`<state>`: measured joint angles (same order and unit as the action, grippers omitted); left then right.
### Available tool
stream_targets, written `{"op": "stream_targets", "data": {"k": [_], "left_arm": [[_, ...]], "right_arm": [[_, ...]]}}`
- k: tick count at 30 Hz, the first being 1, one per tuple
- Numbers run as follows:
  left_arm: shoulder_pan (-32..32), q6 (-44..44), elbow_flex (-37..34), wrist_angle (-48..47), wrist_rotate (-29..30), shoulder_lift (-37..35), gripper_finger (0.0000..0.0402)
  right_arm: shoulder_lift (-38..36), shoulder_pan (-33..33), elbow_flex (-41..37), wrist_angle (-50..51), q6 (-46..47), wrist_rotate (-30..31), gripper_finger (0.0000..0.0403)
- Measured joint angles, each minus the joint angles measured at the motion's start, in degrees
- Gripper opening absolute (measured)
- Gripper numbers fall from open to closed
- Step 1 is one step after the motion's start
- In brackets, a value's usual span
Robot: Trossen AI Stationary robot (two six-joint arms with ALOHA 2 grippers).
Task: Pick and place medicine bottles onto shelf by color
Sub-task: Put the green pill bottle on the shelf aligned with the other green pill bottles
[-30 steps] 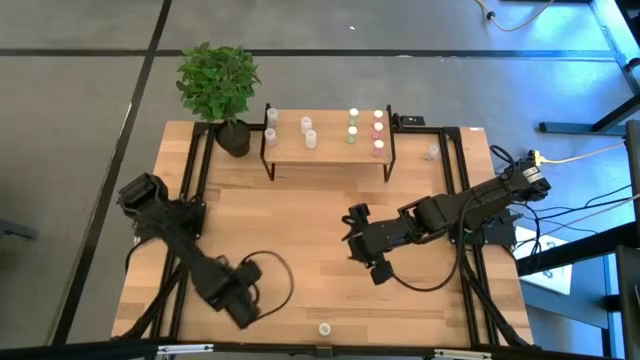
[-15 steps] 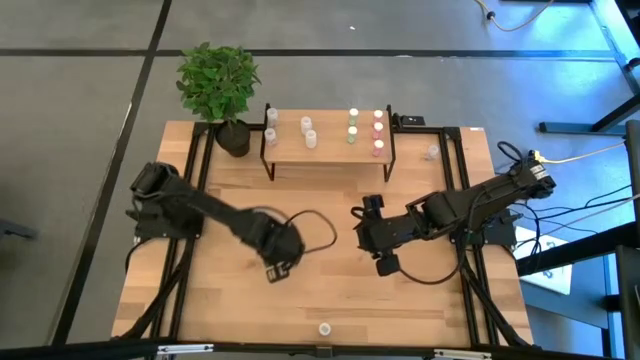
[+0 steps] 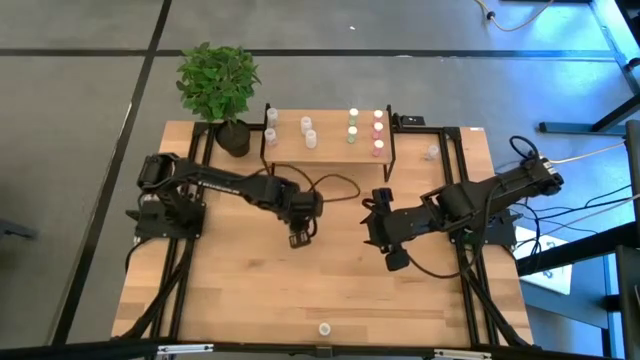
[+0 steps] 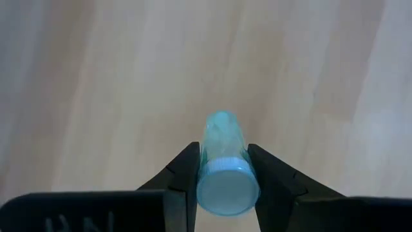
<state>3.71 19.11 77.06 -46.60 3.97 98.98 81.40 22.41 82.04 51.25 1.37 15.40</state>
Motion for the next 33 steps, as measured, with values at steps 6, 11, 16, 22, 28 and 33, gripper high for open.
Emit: {"op": "stream_targets", "data": {"k": [6, 11, 16, 22, 28, 33], "left_arm": [[-2.43, -6.34, 0.0, 6.66, 0.07, 0.0, 0.0096], [-2.77, -7.75, -0.02, 7.77, -0.19, 2.32, 0.0096], [-2.15, -8.25, -0.08, 7.49, -3.15, 7.01, 0.0096], [-2.21, -8.02, -0.07, 5.42, -3.32, 7.76, 0.0096], [-2.15, -7.48, -0.07, 3.96, -3.24, 7.76, 0.0096], [-2.17, -7.17, -0.07, 3.55, -3.22, 7.76, 0.0096]], "right_arm": [[-1.56, 0.0, 0.0, 0.59, 0.1, 0.01, 0.0217], [-2.89, 0.0, 0.0, 0.59, 1.57, 0.02, 0.0217], [-2.86, 0.0, 0.02, 0.55, 1.41, 0.02, 0.0217], [-2.86, -0.09, 0.02, 0.54, 1.38, 0.03, 0.0217], [-2.84, -0.11, 0.02, 0.41, 1.35, 0.02, 0.0217], [-2.82, -0.11, 0.02, 0.35, 1.68, 0.02, 0.0217]]}}
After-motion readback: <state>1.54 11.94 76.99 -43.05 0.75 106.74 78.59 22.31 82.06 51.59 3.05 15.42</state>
